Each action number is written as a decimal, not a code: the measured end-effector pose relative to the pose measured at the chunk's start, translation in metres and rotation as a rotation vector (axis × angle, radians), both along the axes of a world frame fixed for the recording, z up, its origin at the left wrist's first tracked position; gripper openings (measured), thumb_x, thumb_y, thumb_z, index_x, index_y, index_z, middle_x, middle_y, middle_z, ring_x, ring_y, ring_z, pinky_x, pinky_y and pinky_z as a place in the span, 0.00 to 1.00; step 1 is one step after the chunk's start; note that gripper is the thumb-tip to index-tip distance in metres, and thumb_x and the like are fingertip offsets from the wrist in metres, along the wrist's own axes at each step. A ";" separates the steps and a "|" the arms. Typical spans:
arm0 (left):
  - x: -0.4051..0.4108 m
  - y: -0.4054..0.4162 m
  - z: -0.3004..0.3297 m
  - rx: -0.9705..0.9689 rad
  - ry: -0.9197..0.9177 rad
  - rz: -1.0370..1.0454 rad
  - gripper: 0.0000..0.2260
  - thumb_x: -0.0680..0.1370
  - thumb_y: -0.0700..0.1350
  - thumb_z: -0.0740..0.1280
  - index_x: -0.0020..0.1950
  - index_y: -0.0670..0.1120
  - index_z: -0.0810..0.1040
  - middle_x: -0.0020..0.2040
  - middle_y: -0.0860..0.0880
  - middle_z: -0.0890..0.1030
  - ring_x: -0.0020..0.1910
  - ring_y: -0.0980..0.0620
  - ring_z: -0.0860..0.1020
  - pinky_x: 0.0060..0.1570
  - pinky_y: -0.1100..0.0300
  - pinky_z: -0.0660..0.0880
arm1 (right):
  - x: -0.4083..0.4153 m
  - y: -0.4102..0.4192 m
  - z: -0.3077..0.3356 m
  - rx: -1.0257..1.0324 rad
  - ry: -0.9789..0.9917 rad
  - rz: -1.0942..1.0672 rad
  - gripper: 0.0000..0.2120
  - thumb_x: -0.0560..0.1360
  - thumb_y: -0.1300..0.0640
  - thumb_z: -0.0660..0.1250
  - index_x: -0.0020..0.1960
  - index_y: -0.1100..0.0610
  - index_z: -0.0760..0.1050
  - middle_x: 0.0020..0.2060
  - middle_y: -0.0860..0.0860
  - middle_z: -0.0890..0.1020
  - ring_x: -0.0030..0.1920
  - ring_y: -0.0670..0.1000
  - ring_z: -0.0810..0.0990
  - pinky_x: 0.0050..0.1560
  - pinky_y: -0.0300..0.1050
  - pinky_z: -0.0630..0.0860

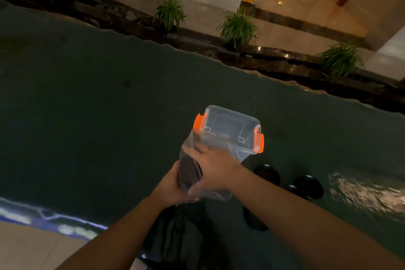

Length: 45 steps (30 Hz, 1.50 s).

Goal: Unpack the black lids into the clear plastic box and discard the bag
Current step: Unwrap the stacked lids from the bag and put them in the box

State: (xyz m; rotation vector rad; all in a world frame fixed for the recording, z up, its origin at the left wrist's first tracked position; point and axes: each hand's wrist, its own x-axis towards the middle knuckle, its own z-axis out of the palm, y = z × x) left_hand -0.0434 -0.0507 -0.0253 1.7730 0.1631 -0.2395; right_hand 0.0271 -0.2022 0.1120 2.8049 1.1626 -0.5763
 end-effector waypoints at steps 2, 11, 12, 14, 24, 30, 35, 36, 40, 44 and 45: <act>0.001 -0.008 0.003 0.091 -0.017 0.028 0.35 0.63 0.50 0.79 0.63 0.68 0.66 0.62 0.57 0.78 0.59 0.60 0.78 0.62 0.52 0.77 | -0.003 -0.007 -0.001 0.008 -0.024 0.010 0.58 0.59 0.23 0.69 0.80 0.44 0.48 0.78 0.51 0.62 0.75 0.59 0.63 0.72 0.64 0.64; 0.010 0.012 0.008 0.276 -0.088 -0.048 0.50 0.52 0.61 0.82 0.71 0.59 0.66 0.64 0.48 0.66 0.61 0.64 0.66 0.67 0.61 0.70 | -0.005 -0.034 -0.017 0.243 0.018 -0.106 0.68 0.51 0.17 0.67 0.80 0.43 0.41 0.79 0.46 0.56 0.76 0.54 0.62 0.72 0.58 0.67; 0.011 0.018 0.009 0.323 -0.101 -0.069 0.50 0.52 0.62 0.83 0.71 0.62 0.66 0.63 0.48 0.67 0.61 0.59 0.67 0.68 0.56 0.70 | -0.005 -0.036 -0.021 0.256 0.032 -0.142 0.69 0.49 0.16 0.67 0.79 0.43 0.41 0.79 0.46 0.56 0.76 0.54 0.63 0.70 0.58 0.68; 0.012 0.029 0.012 0.458 -0.112 -0.132 0.48 0.53 0.62 0.82 0.70 0.67 0.64 0.61 0.51 0.65 0.61 0.51 0.67 0.68 0.51 0.71 | -0.008 -0.040 -0.030 0.295 0.062 -0.185 0.71 0.47 0.16 0.67 0.79 0.44 0.41 0.78 0.48 0.59 0.73 0.54 0.68 0.68 0.57 0.72; 0.008 0.041 0.023 1.180 -0.075 -0.476 0.47 0.63 0.61 0.76 0.76 0.67 0.53 0.68 0.47 0.62 0.66 0.41 0.64 0.60 0.40 0.74 | -0.038 -0.051 -0.087 0.387 0.205 -0.145 0.71 0.54 0.16 0.66 0.80 0.45 0.32 0.77 0.38 0.27 0.76 0.53 0.64 0.71 0.57 0.68; 0.009 0.028 0.019 1.340 -0.146 -0.573 0.44 0.69 0.59 0.74 0.78 0.64 0.51 0.73 0.42 0.61 0.69 0.38 0.63 0.61 0.41 0.72 | -0.044 -0.060 -0.101 0.387 0.189 -0.091 0.40 0.77 0.29 0.56 0.82 0.44 0.46 0.78 0.38 0.30 0.79 0.53 0.59 0.72 0.60 0.68; 0.011 0.031 0.017 1.287 -0.155 -0.563 0.48 0.67 0.59 0.76 0.79 0.60 0.49 0.75 0.45 0.60 0.73 0.40 0.62 0.66 0.42 0.71 | -0.041 -0.068 -0.106 0.366 0.127 -0.138 0.37 0.76 0.53 0.64 0.80 0.41 0.51 0.81 0.51 0.46 0.75 0.57 0.65 0.67 0.49 0.73; 0.011 0.032 0.017 1.268 -0.154 -0.548 0.49 0.67 0.58 0.76 0.79 0.59 0.49 0.76 0.47 0.60 0.73 0.41 0.61 0.67 0.43 0.71 | -0.041 -0.069 -0.107 0.373 0.116 -0.136 0.36 0.77 0.53 0.64 0.80 0.42 0.53 0.79 0.53 0.51 0.76 0.57 0.63 0.68 0.51 0.73; 0.009 0.041 0.021 1.216 -0.128 -0.485 0.55 0.63 0.60 0.79 0.80 0.57 0.49 0.76 0.49 0.59 0.75 0.43 0.60 0.68 0.43 0.71 | -0.043 -0.076 -0.105 0.397 0.091 -0.146 0.32 0.79 0.53 0.64 0.80 0.46 0.57 0.75 0.56 0.60 0.72 0.55 0.66 0.66 0.50 0.74; 0.004 0.052 0.026 1.126 -0.059 -0.428 0.62 0.57 0.62 0.82 0.81 0.58 0.47 0.79 0.49 0.56 0.78 0.44 0.55 0.71 0.42 0.68 | -0.043 -0.079 -0.109 0.327 0.057 -0.085 0.33 0.80 0.53 0.62 0.81 0.46 0.53 0.68 0.55 0.66 0.60 0.52 0.74 0.55 0.44 0.77; 0.002 0.055 0.028 1.097 -0.044 -0.412 0.63 0.56 0.63 0.82 0.81 0.58 0.47 0.79 0.48 0.56 0.78 0.44 0.55 0.71 0.42 0.67 | -0.041 -0.079 -0.111 0.301 0.055 -0.056 0.34 0.80 0.53 0.62 0.82 0.47 0.50 0.69 0.54 0.67 0.61 0.51 0.73 0.54 0.43 0.76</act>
